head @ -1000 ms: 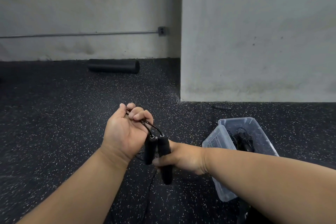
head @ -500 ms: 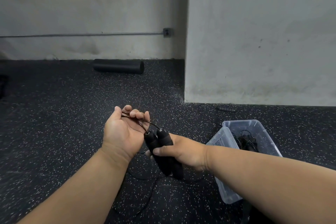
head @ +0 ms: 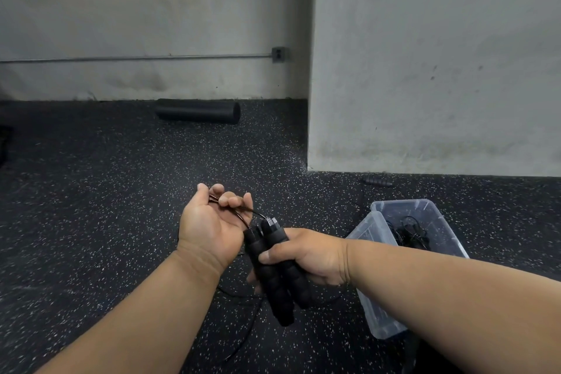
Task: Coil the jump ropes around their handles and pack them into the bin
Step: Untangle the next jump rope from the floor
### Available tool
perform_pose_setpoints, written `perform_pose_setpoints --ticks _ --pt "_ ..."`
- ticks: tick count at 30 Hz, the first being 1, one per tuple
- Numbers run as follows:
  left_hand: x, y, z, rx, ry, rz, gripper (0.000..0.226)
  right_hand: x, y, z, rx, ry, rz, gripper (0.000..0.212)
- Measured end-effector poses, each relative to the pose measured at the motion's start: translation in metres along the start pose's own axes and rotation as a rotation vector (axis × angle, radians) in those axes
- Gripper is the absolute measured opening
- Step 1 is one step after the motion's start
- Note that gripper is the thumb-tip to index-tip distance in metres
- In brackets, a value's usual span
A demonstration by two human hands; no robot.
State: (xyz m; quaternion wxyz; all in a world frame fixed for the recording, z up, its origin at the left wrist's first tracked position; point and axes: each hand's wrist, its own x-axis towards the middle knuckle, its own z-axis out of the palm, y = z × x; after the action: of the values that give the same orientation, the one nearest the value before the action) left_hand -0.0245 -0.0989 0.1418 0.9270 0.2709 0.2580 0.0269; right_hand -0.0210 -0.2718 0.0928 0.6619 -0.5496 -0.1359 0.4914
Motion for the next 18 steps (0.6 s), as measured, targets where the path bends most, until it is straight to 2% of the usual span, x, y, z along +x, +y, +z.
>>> perform_pose_setpoints --ticks 3,5,7,10,12,14,16,17,18 --pt "0.0 0.002 0.001 0.106 0.023 0.017 0.043 0.001 0.0 -0.001 -0.03 0.048 0.02 0.018" --pt "0.003 0.003 -0.003 0.353 0.085 -0.004 0.039 0.004 -0.002 -0.004 -0.201 0.137 0.05 0.014" --pt "0.006 0.005 -0.008 0.627 0.118 -0.081 0.05 0.004 -0.007 -0.013 -0.579 0.247 0.091 0.013" --pt "0.003 0.01 -0.012 0.893 0.099 -0.219 0.075 -0.004 -0.02 -0.03 -1.122 0.388 0.117 0.014" --pt "0.0 0.012 -0.015 1.061 0.065 -0.273 0.069 -0.01 -0.024 -0.038 -1.402 0.483 0.125 0.016" --pt "-0.011 0.009 -0.014 1.331 0.007 -0.169 0.045 -0.011 -0.023 -0.044 -1.58 0.541 0.135 0.016" --pt "-0.02 0.001 -0.012 1.637 -0.074 0.08 0.034 -0.01 -0.021 -0.044 -1.697 0.532 0.123 0.02" --pt "-0.023 -0.004 -0.01 1.761 -0.135 0.203 0.036 -0.01 -0.021 -0.041 -1.755 0.528 0.089 0.021" --pt "-0.025 -0.009 -0.008 1.857 -0.224 0.274 0.053 -0.009 -0.02 -0.036 -1.812 0.519 0.049 0.022"
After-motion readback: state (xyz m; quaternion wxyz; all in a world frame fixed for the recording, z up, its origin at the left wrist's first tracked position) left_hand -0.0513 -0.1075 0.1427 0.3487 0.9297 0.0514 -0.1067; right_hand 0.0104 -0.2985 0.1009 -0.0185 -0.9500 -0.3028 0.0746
